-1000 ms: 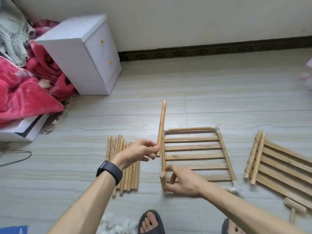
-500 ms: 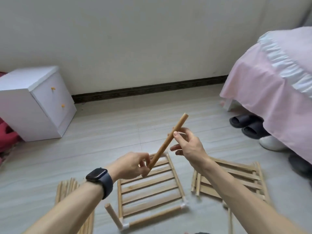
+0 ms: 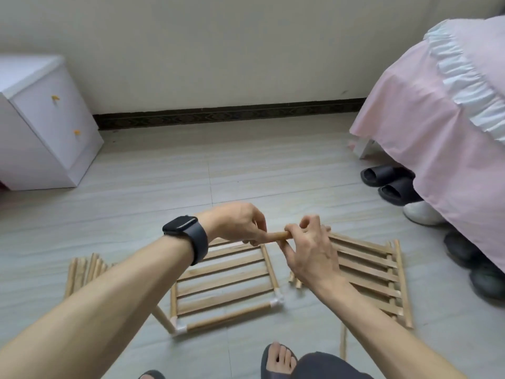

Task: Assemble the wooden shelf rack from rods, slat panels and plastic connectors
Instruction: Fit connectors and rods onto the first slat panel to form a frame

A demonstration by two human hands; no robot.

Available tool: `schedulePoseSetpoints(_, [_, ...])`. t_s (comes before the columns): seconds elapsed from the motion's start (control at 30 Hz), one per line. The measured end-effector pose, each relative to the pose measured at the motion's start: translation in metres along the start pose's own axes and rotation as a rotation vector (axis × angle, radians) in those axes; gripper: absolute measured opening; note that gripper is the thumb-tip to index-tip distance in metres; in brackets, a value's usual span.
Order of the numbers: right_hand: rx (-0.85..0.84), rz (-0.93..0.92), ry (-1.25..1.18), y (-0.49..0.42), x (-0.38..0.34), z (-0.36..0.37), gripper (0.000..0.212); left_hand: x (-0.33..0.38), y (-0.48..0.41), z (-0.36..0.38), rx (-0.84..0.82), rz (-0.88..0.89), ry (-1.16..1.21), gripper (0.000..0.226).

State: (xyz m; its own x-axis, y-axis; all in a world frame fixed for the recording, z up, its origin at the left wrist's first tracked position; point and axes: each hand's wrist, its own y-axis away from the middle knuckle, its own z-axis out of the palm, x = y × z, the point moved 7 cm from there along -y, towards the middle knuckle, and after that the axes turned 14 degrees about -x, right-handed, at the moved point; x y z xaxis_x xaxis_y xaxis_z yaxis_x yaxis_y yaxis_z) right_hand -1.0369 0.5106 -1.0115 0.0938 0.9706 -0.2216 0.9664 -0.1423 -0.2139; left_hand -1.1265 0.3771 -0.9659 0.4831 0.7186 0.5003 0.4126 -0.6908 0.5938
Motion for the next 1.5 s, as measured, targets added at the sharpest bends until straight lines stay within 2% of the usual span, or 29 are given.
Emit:
schedulePoseSetpoints(0.03, [-0.076, 0.039, 0.014, -0.001, 0.005, 0.012, 0.031, 0.001, -0.007, 0.000, 0.018, 0.017, 0.062, 0.029])
schedulePoseSetpoints(0.1, [-0.278, 0.141, 0.007, 0.001, 0.024, 0.042, 0.043, -0.007, -0.025, 0.003, 0.113, 0.040, 0.249, 0.025])
schedulePoseSetpoints(0.17, [-0.378, 0.205, -0.078, 0.012, 0.044, 0.062, 0.050, -0.035, -0.043, 0.016, 0.254, -0.052, 0.317, 0.034])
schedulePoseSetpoints(0.23, [-0.400, 0.286, -0.215, 0.026, 0.059, 0.075, 0.055, -0.072, -0.063, 0.052, 0.288, -0.197, 0.282, 0.040])
schedulePoseSetpoints(0.33, [-0.386, 0.392, -0.381, 0.044, 0.079, 0.092, 0.052, -0.127, -0.092, 0.140, 0.062, -0.397, 0.205, 0.056])
schedulePoseSetpoints(0.4, [-0.410, 0.440, -0.480, 0.057, 0.087, 0.106, 0.033, -0.156, -0.103, 0.189, -0.035, -0.507, 0.150, 0.068])
schedulePoseSetpoints(0.43, [-0.412, 0.459, -0.527, 0.063, 0.090, 0.112, 0.024, -0.167, -0.106, 0.207, -0.057, -0.539, 0.134, 0.072])
schedulePoseSetpoints(0.53, [-0.382, 0.515, -0.610, 0.078, 0.097, 0.127, 0.015, -0.189, -0.115, 0.245, -0.118, -0.571, 0.079, 0.079])
schedulePoseSetpoints(0.6, [-0.376, 0.553, -0.629, 0.087, 0.100, 0.136, 0.022, -0.202, -0.118, 0.262, -0.168, -0.583, 0.064, 0.077])
schedulePoseSetpoints(0.8, [-0.305, 0.538, -0.650, 0.095, 0.104, 0.145, 0.018, -0.215, -0.121, 0.288, -0.196, -0.610, 0.050, 0.073])
schedulePoseSetpoints(0.97, [-0.378, 0.557, -0.684, 0.090, 0.106, 0.152, 0.032, -0.216, -0.124, 0.284, -0.246, -0.625, 0.053, 0.075])
schedulePoseSetpoints(1.07, [-0.386, 0.559, -0.671, 0.088, 0.109, 0.153, 0.027, -0.219, -0.124, 0.283, -0.267, -0.628, 0.083, 0.077])
schedulePoseSetpoints(1.13, [-0.368, 0.502, -0.654, 0.087, 0.101, 0.152, 0.020, -0.220, -0.125, 0.283, -0.275, -0.631, 0.091, 0.078])
schedulePoseSetpoints(1.23, [-0.351, 0.201, -0.525, 0.085, 0.068, 0.147, 0.018, -0.221, -0.127, 0.286, -0.279, -0.636, 0.089, 0.079])
schedulePoseSetpoints(1.27, [-0.358, 0.128, -0.480, 0.086, 0.061, 0.148, 0.025, -0.221, -0.127, 0.286, -0.275, -0.637, 0.087, 0.080])
schedulePoseSetpoints(1.33, [-0.349, 0.134, -0.469, 0.084, 0.063, 0.153, 0.028, -0.221, -0.129, 0.287, -0.270, -0.633, 0.089, 0.082])
schedulePoseSetpoints(1.4, [-0.307, 0.161, -0.487, 0.080, 0.067, 0.155, 0.011, -0.222, -0.129, 0.287, -0.275, -0.638, 0.092, 0.084])
schedulePoseSetpoints(1.5, [-0.310, 0.162, -0.450, 0.077, 0.067, 0.157, 0.006, -0.220, -0.125, 0.284, -0.283, -0.634, 0.110, 0.085])
